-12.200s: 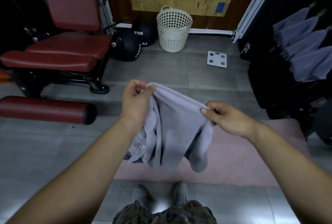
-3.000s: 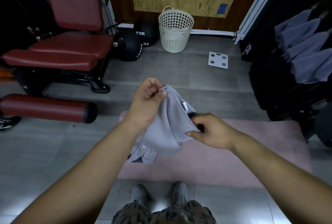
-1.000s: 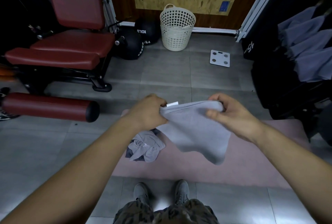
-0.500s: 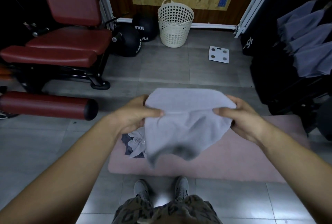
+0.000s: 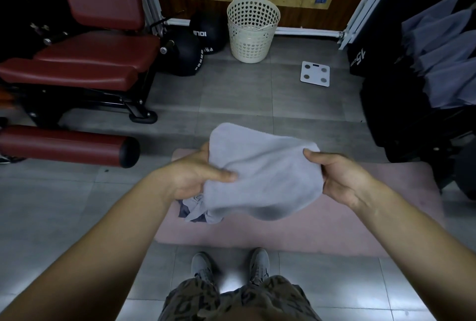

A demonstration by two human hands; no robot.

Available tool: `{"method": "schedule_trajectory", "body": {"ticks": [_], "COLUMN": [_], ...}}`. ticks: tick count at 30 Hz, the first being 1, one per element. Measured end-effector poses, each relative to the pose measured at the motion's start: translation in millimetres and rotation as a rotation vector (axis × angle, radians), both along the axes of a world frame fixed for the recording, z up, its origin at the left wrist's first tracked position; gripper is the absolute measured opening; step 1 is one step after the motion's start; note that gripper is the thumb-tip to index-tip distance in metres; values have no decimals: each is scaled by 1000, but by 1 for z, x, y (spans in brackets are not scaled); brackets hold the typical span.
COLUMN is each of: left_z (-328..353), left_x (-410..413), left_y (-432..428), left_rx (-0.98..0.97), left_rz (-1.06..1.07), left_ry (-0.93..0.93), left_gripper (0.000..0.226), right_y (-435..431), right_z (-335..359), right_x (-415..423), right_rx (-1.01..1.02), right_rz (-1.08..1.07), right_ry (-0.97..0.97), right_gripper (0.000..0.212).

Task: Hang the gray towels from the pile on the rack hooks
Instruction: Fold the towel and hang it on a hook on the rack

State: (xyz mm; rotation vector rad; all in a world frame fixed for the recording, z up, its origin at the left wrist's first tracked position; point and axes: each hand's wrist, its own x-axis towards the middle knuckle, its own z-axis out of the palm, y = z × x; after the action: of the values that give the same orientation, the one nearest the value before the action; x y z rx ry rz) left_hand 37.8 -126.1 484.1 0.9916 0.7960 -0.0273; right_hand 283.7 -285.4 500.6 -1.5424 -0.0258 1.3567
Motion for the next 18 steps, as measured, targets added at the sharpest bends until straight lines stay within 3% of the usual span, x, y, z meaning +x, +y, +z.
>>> {"method": "schedule_trajectory", "body": {"ticks": [4,7,11,16,18], "left_z": [8,-2,-8,-16,-16], "left_x": [7,6,3,-2,-1], "left_y": [-4,-4,-8,-10,-10], "left_rx": [360,247,85,-22,-2], "left_rz": [-151,-29,172,229,263], "left_ry": [180,96,42,59,49], "left_gripper": [79,69,34,31,27], "right_y": [-2,-10,-22,-23,-20], "right_z": [-7,-12,-19,-23,-23], "right_x": [-1,-7,-14,-17,-16], "right_rx": [10,62,46,134,134], "right_rz": [-2,52,173,152,145], "right_ry": [131,225,111,-95,-86], "right_gripper": [46,45,39,36,39]}}
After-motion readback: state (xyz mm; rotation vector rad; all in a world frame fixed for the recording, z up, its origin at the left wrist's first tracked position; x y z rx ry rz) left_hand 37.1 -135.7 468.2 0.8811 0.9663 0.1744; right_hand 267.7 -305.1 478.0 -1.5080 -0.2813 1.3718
